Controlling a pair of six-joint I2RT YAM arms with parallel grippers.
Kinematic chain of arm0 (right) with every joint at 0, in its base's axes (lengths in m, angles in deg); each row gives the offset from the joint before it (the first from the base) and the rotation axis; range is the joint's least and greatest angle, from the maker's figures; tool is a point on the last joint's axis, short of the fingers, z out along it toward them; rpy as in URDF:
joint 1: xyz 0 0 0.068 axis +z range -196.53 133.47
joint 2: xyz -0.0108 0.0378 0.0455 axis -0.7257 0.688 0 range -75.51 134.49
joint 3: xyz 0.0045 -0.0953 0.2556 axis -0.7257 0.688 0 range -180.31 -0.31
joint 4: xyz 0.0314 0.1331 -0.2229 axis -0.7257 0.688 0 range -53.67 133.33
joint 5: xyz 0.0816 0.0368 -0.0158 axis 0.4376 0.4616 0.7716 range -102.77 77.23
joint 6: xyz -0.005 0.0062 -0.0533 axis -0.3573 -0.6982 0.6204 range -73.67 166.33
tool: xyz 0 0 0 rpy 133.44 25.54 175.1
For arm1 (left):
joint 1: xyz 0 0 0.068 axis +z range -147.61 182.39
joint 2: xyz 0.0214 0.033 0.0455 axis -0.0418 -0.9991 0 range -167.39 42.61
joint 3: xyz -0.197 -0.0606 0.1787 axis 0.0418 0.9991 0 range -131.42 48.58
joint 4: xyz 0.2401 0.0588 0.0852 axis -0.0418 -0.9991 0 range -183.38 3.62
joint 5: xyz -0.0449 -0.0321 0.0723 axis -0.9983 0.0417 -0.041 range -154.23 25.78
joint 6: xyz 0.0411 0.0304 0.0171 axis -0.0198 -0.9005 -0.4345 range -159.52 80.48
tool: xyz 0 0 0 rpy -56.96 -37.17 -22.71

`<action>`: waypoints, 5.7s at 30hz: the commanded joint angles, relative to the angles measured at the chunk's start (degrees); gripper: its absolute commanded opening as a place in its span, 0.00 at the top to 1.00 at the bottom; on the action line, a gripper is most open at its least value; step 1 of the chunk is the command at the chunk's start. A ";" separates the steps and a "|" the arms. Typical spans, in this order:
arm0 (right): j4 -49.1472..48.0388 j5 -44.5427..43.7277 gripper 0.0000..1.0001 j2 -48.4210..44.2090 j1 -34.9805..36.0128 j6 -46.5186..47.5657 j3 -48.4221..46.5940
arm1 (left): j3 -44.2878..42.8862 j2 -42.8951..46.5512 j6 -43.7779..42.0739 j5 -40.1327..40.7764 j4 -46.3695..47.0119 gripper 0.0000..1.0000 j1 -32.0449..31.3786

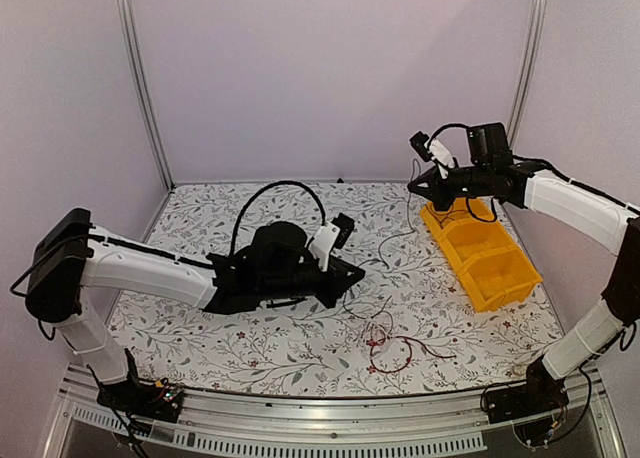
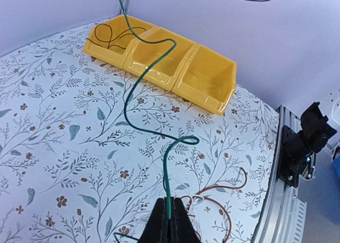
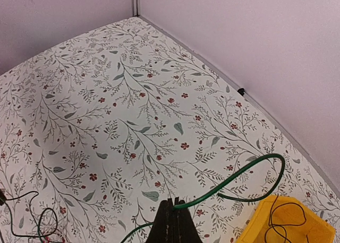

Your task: Untangle the cables

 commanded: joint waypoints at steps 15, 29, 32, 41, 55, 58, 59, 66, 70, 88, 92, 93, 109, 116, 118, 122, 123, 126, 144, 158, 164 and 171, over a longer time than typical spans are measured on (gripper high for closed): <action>-4.12 -8.73 1.00 4.33 -3.33 -1.50 1.73 | -16.99 17.44 -24.45 14.99 -13.49 1.00 2.00; -0.03 -6.65 0.50 6.52 -3.30 0.67 -1.36 | -27.13 9.45 -32.20 11.61 -18.49 1.00 5.41; 1.38 -7.37 0.37 5.31 -3.32 1.89 -2.00 | -24.92 8.24 -32.20 9.42 -17.00 1.00 7.00; 14.26 18.19 0.41 1.94 0.07 11.48 -8.16 | -16.74 8.58 -29.83 0.84 -10.64 1.00 11.86; 23.16 19.16 0.34 12.68 14.39 10.02 -24.21 | -9.66 9.94 -26.92 -0.79 -6.60 1.00 10.86; 22.26 15.60 0.34 13.63 15.46 9.48 -23.98 | -9.66 10.23 -27.00 -0.75 -6.70 1.00 10.58; 21.73 14.70 0.34 13.81 15.55 9.00 -23.72 | -9.66 10.35 -26.96 -0.72 -6.71 1.00 10.56; 18.51 10.84 0.50 13.75 15.55 5.97 -22.32 | -9.66 10.88 -27.08 -1.07 -6.67 1.00 10.46; 17.95 6.67 0.82 13.09 15.49 5.35 -22.41 | -9.75 10.86 -27.25 -0.60 -6.95 1.00 10.33; 23.62 -1.72 1.00 13.18 -4.56 15.78 -36.91 | -10.80 9.45 -28.60 6.44 -8.75 0.40 7.99; 23.19 -1.49 1.00 14.10 -9.08 16.54 -39.10 | -10.80 9.17 -28.54 6.58 -8.67 0.40 7.85; 22.93 -1.72 1.00 14.26 -10.00 16.85 -39.24 | -10.80 9.11 -28.52 6.56 -8.71 0.40 7.86; 22.14 0.17 1.00 18.98 -22.77 17.86 -37.62 | -10.80 8.31 -28.77 7.28 -8.67 0.39 7.78; 21.75 -3.19 1.00 22.99 -25.74 18.22 -37.06 | -10.79 7.98 -29.00 7.44 -8.71 0.40 7.82; 21.72 -4.23 1.00 24.37 -25.75 18.77 -36.62 | -10.80 7.92 -28.95 7.42 -8.76 0.39 7.82; 22.97 -4.99 1.00 28.00 -25.70 19.15 -36.52 | -10.73 7.82 -29.04 7.51 -8.78 0.39 7.75; 23.52 -5.14 1.00 29.44 -25.67 19.22 -36.56 | -10.72 7.82 -29.14 7.54 -8.69 0.39 7.75; 25.22 -5.28 1.00 32.79 -25.67 19.41 -36.50 | -10.72 7.72 -29.25 7.70 -8.76 0.39 7.73; 27.26 -14.39 1.00 41.55 -23.91 20.40 -34.98 | -10.72 7.17 -29.49 8.05 -8.76 0.39 7.47; 30.55 -22.91 0.57 33.15 -22.72 19.70 -36.61 | -11.02 6.61 -29.32 8.16 -9.09 0.39 6.72; 33.65 -24.47 0.49 26.69 -22.69 20.32 -36.08 | -11.45 5.50 -29.34 8.69 -9.78 0.39 6.00; 34.96 -11.08 0.47 19.87 -20.52 16.20 -30.37 | -12.32 3.01 -28.72 7.86 -11.36 0.39 4.46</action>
